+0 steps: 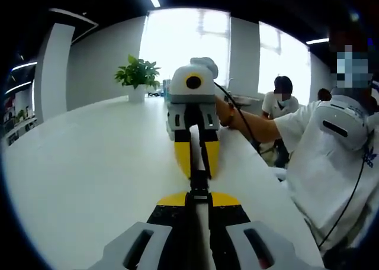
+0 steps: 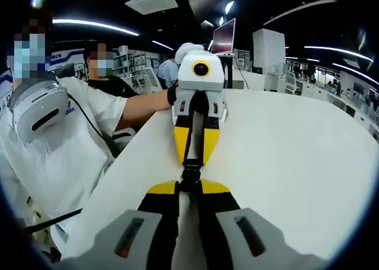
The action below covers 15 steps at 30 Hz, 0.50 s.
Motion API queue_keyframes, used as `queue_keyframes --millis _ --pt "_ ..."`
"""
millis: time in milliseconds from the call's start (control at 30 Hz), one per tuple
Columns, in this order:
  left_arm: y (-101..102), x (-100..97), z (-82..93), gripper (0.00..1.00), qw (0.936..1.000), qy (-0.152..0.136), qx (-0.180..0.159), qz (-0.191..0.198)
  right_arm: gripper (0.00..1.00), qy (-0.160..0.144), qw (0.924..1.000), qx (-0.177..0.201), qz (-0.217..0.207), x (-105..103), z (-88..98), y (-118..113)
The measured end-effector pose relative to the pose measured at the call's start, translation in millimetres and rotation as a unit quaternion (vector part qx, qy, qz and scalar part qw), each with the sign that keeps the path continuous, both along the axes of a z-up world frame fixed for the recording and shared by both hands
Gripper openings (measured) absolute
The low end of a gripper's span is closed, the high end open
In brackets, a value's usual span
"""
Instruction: Snap the two parts of the plastic buckle together until the buckle closes and remains connected.
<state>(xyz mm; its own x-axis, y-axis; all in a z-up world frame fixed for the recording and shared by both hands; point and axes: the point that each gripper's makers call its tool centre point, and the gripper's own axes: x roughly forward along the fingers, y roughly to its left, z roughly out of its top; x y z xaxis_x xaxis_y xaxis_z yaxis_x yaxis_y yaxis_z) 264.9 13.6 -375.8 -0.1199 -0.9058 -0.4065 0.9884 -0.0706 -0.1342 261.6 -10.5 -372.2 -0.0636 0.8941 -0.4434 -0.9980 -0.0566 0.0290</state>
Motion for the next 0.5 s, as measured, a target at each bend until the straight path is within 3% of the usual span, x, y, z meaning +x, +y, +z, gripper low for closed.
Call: queue_keyframes --millis 500 --pt "-5.0 -3.9 -2.4 0.06 1.0000 0.000 -0.001 0.004 0.09 0.001 1.0000 -0.006 -0.002 8.4 1.4 0.9"
